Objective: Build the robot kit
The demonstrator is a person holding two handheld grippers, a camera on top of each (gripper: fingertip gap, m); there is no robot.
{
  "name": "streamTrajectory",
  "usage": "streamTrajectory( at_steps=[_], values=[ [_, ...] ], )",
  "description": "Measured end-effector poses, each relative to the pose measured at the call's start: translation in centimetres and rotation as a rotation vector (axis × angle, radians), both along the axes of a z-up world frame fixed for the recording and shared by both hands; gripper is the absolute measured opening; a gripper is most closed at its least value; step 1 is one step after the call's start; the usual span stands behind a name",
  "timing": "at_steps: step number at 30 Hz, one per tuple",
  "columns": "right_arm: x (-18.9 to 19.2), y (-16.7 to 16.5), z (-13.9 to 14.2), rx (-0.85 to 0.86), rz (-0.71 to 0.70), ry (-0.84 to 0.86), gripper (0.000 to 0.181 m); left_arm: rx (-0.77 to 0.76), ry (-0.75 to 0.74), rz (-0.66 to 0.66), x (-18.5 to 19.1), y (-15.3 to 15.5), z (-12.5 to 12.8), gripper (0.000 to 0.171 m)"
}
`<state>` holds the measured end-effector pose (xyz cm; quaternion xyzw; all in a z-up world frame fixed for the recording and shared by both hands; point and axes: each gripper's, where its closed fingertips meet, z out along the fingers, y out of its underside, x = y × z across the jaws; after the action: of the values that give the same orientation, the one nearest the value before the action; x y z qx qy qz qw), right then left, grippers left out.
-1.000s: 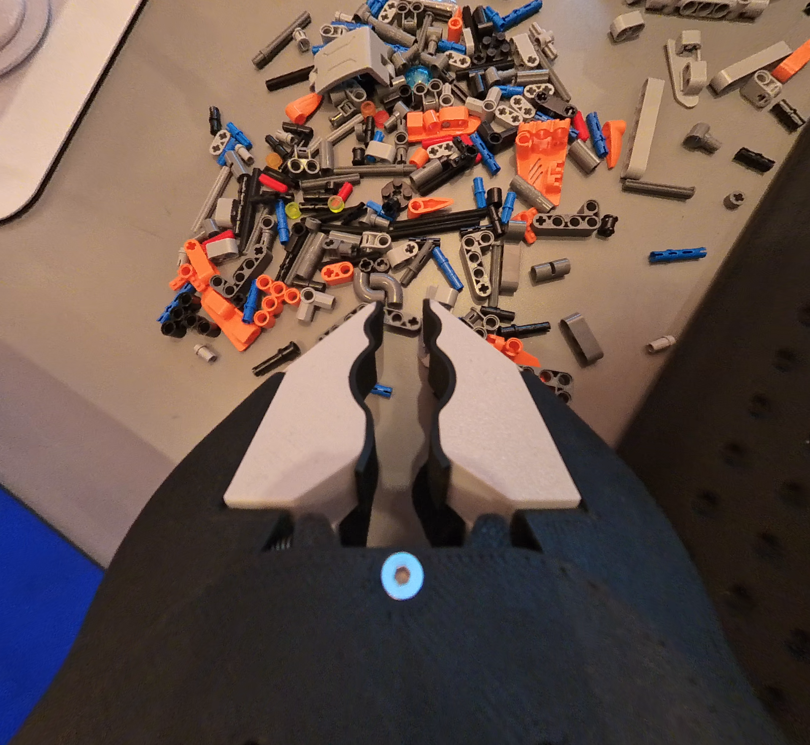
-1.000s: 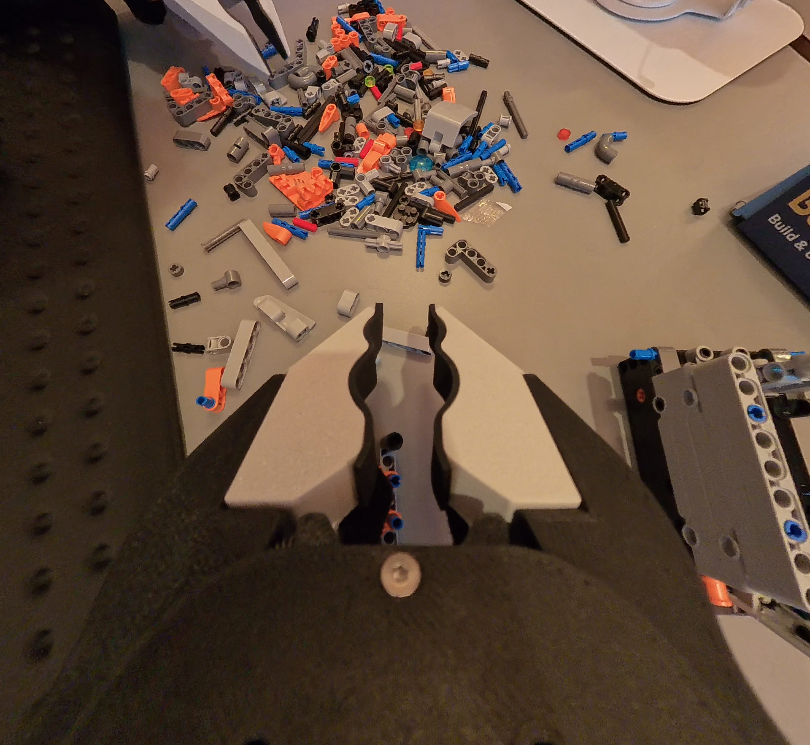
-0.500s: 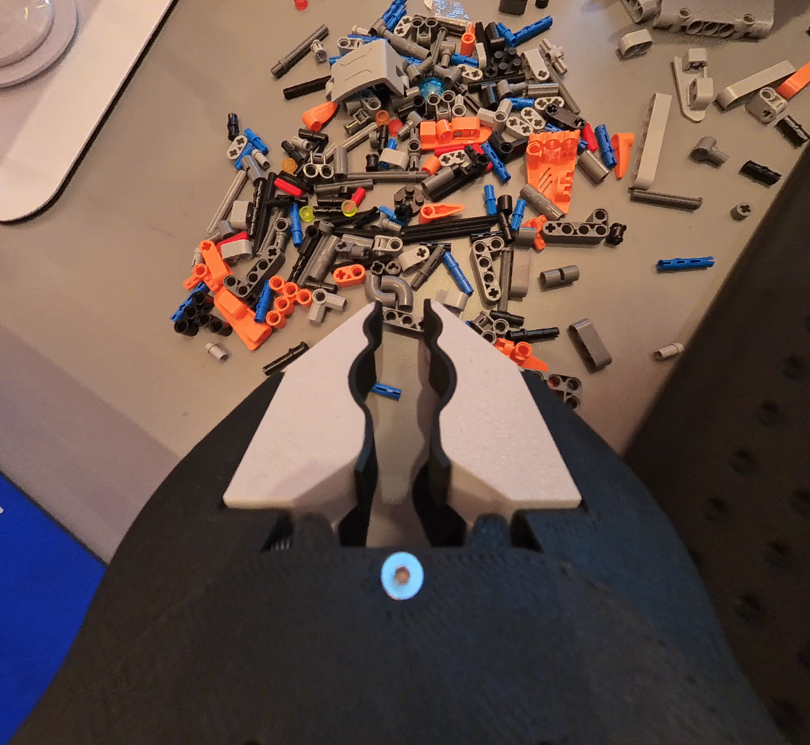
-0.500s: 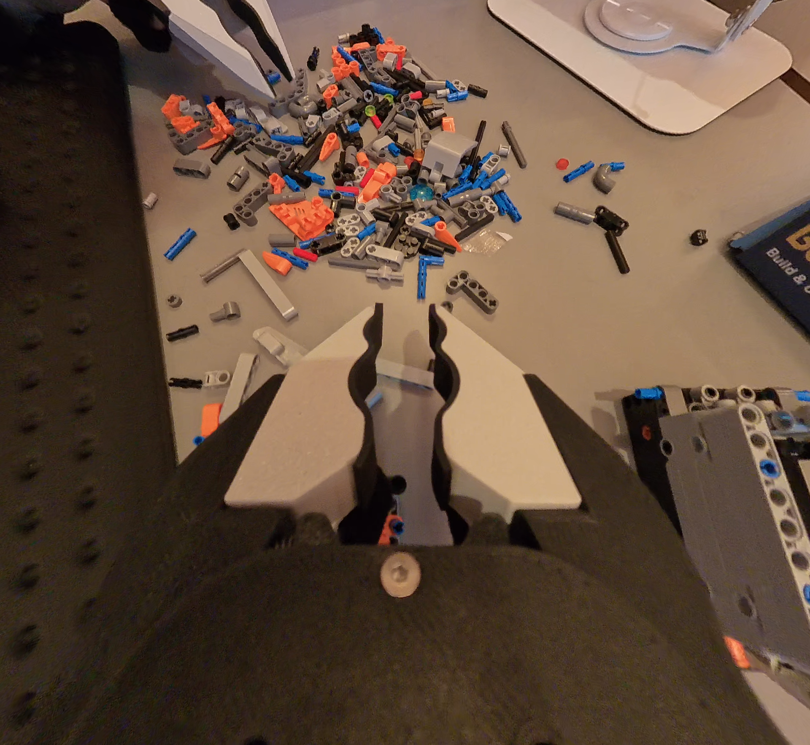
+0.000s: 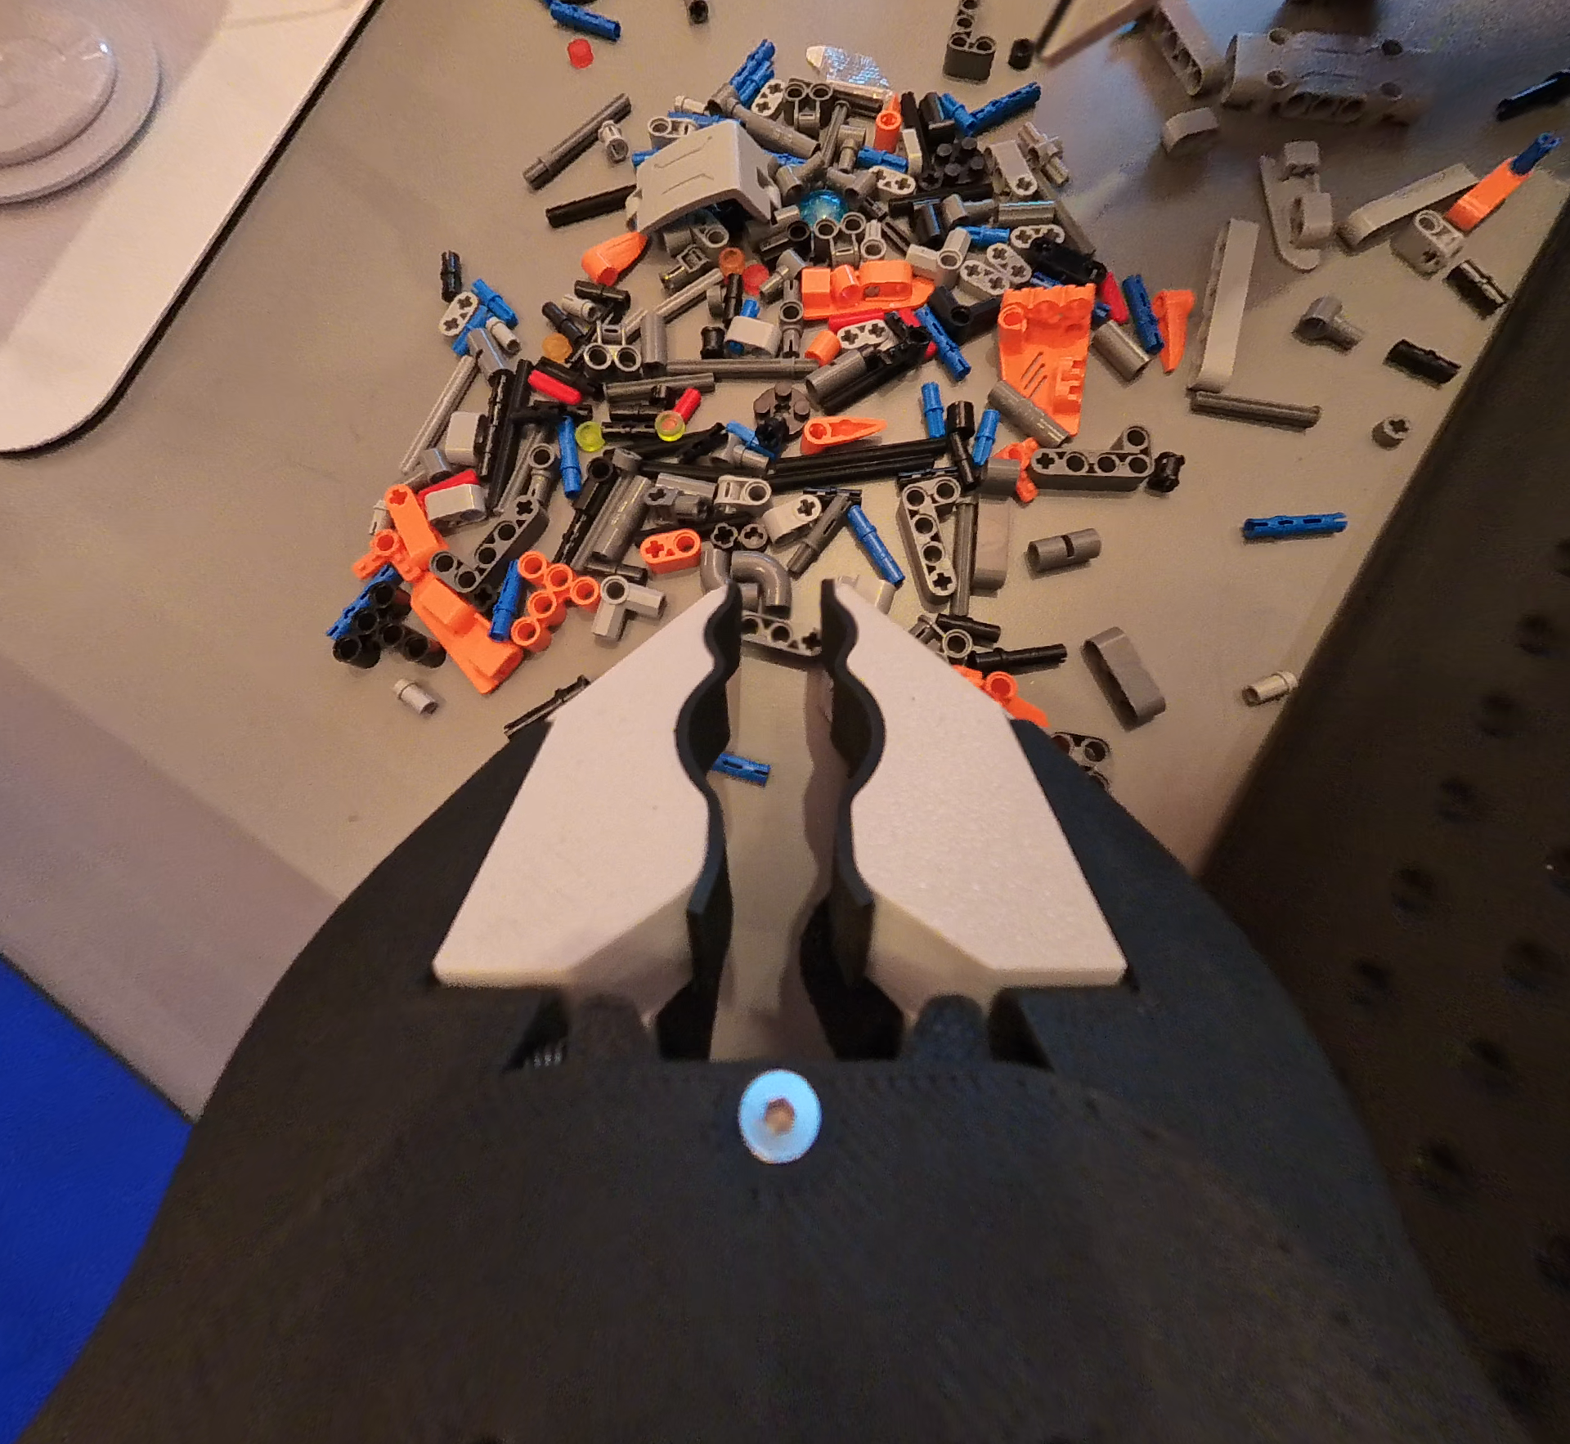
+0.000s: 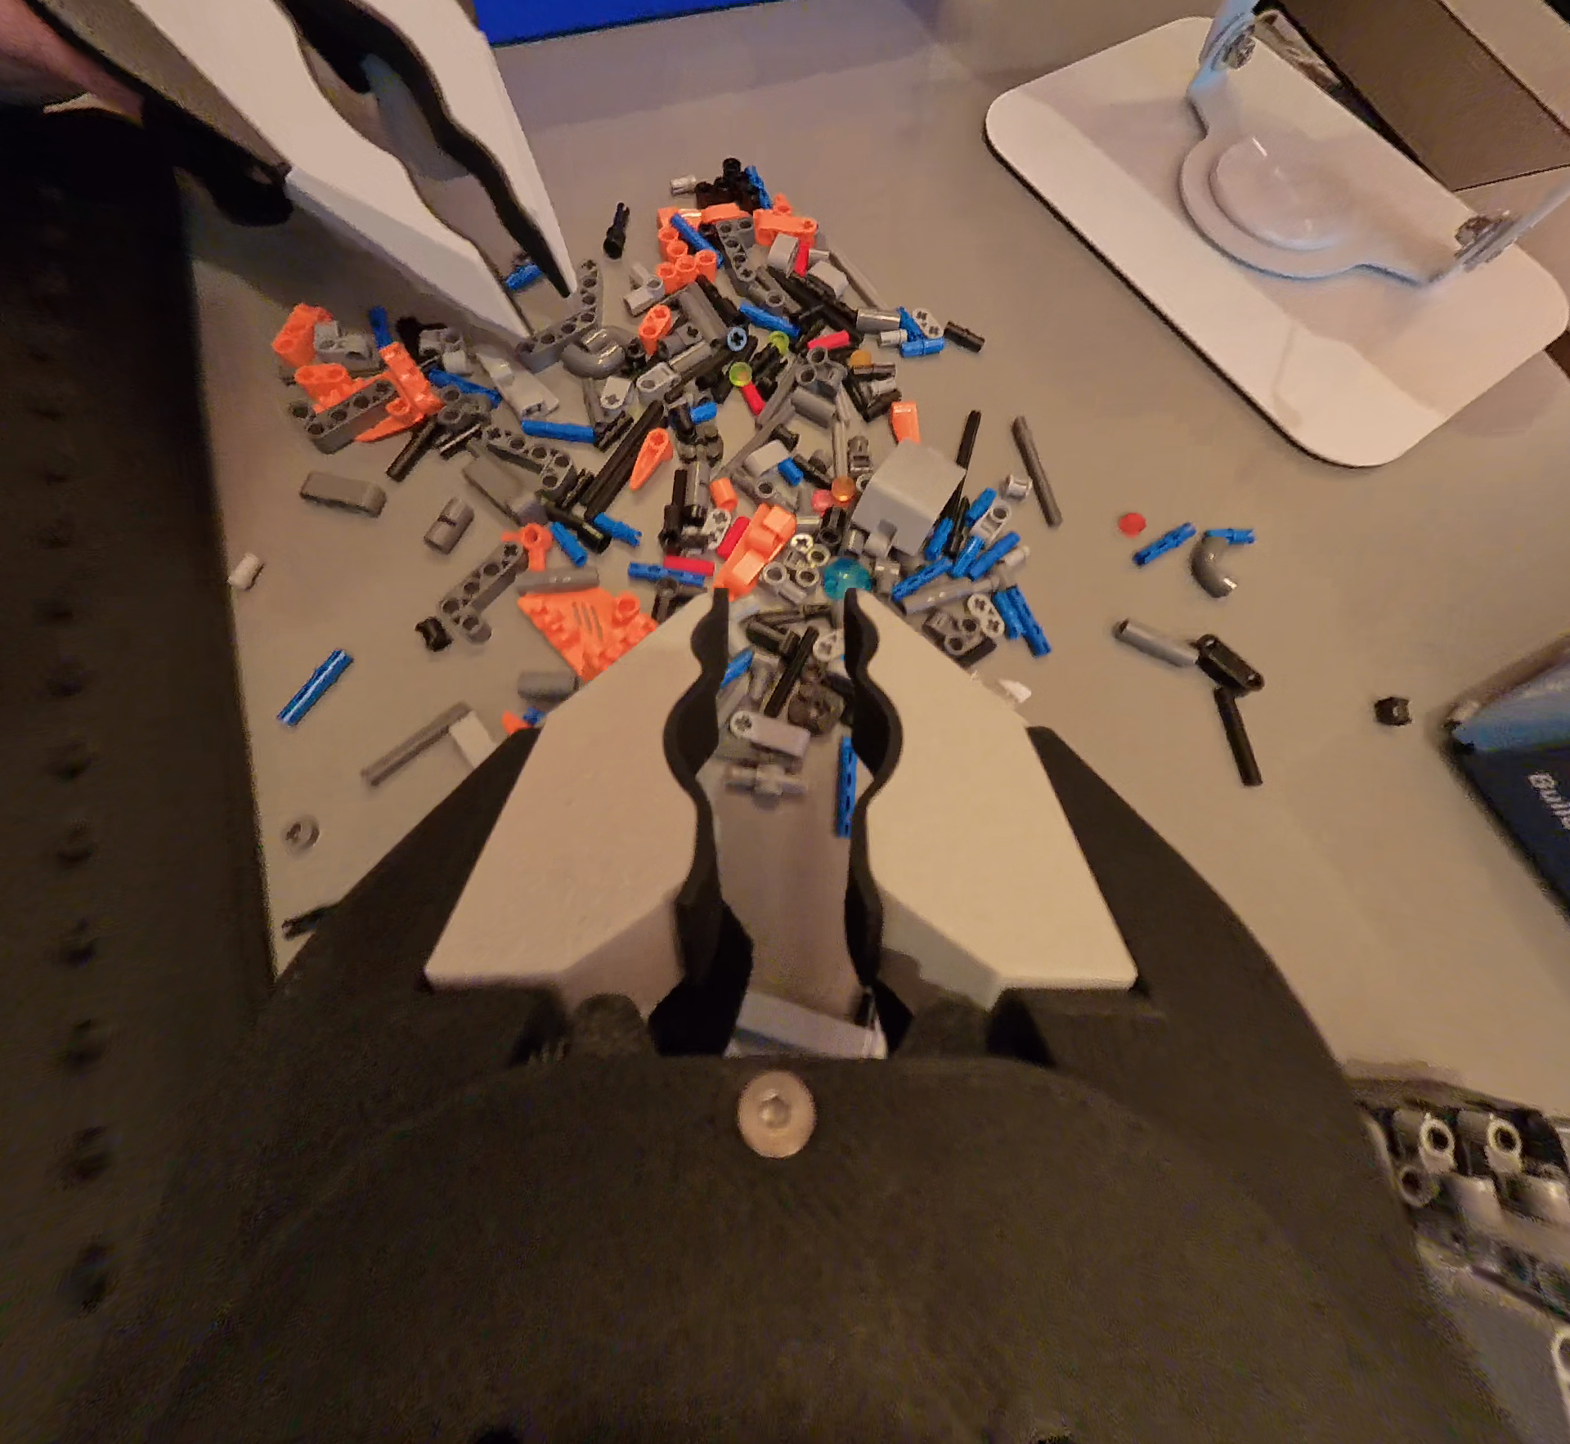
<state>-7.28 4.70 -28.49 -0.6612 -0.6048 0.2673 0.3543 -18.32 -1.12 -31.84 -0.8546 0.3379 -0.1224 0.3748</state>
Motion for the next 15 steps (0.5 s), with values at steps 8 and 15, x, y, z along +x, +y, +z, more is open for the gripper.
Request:
streamTrajectory(
  at_steps=[8, 15],
  values=[
    [-2.6, 2.3, -1.3, -0.103, -0.073, -0.062, 0.035, 0.004, -0.011, -0.013, 0.3, -0.1, 0.0, 0.016],
    [-4.4, 4.0, -2.7, -0.122, -0.109, -0.129, 0.035, 0.004, -0.026, -0.018, 0.3, -0.1, 0.0, 0.016]
  ],
)
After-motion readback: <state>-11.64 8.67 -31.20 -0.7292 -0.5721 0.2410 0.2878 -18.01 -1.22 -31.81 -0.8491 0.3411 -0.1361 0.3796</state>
